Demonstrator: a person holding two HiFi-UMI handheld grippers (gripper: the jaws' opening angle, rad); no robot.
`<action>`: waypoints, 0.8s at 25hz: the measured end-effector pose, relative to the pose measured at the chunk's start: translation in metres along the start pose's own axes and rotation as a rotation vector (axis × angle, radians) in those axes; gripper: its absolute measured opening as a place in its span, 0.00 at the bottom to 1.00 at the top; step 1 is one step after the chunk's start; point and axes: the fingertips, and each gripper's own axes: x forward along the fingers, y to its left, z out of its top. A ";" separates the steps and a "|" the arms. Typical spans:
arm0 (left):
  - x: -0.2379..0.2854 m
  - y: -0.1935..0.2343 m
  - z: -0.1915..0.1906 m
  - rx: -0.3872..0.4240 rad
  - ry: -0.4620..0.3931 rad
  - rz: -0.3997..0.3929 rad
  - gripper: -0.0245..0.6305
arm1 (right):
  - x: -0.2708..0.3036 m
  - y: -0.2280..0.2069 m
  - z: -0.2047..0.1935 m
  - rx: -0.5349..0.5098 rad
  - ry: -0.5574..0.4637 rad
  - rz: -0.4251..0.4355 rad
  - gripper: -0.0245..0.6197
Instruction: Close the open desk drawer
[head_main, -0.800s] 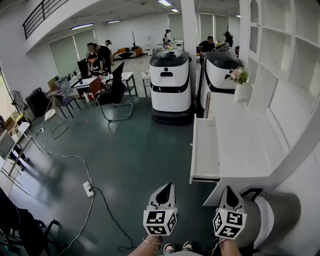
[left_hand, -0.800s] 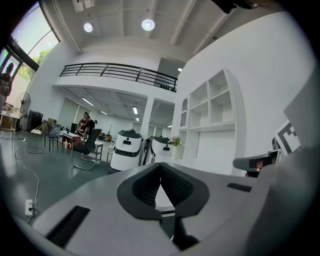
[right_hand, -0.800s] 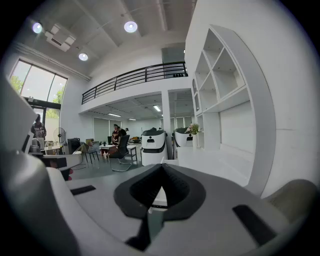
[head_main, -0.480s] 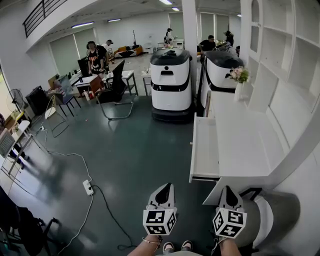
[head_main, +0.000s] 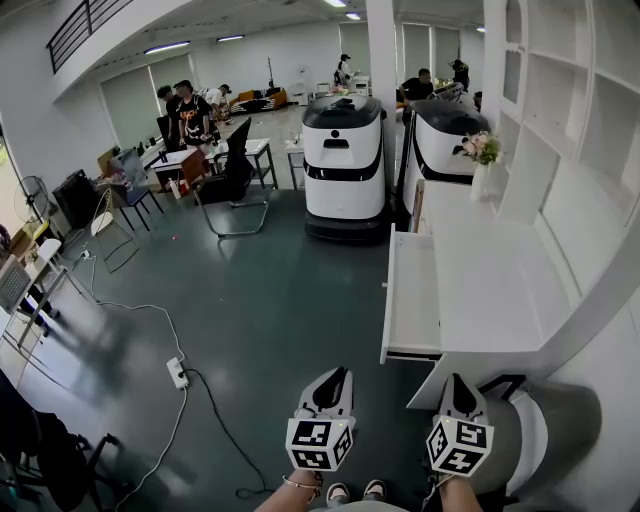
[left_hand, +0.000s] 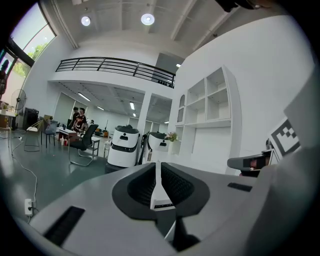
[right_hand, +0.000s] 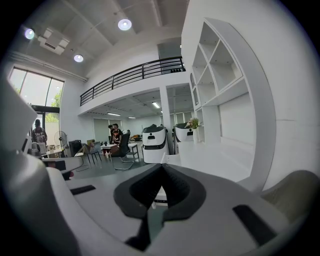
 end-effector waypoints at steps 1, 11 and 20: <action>0.000 0.001 0.000 0.000 0.000 -0.004 0.08 | 0.000 0.000 -0.001 -0.001 0.001 -0.001 0.05; -0.018 0.028 0.001 0.011 -0.002 -0.004 0.19 | -0.006 0.015 -0.007 -0.009 0.007 -0.035 0.05; -0.042 0.074 -0.007 0.035 0.030 0.007 0.19 | -0.011 0.031 -0.015 -0.004 0.025 -0.093 0.05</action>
